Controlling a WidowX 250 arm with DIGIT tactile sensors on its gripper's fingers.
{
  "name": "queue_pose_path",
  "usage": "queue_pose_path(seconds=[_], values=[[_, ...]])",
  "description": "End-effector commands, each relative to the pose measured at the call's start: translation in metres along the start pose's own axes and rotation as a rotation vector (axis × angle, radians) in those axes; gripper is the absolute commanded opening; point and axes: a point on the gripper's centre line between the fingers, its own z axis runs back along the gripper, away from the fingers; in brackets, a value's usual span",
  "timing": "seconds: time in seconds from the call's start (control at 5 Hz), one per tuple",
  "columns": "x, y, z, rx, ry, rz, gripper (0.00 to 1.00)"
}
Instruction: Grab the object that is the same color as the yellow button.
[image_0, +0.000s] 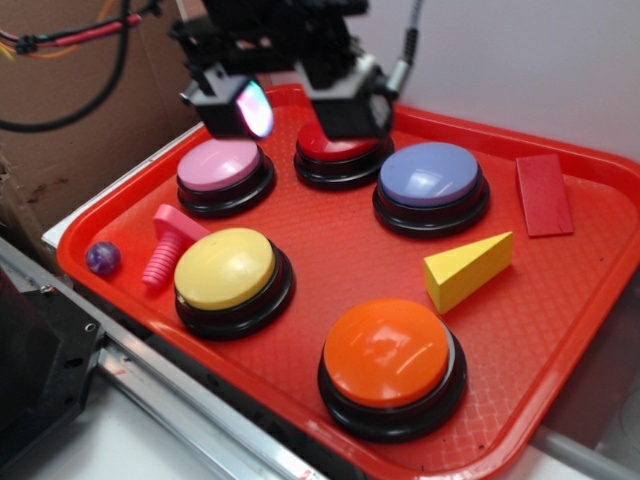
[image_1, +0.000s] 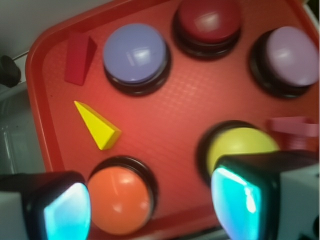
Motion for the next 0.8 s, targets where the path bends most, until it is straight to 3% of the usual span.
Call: queue_pose_path(seconds=[0.0,0.2,0.6], values=[[0.022,-0.033,-0.058,-0.088,-0.04,0.027,1.0],[0.027,-0.045,-0.078,-0.096,-0.031,0.012,1.0],[0.029,-0.048,-0.112,-0.028,-0.006,-0.005,1.0]])
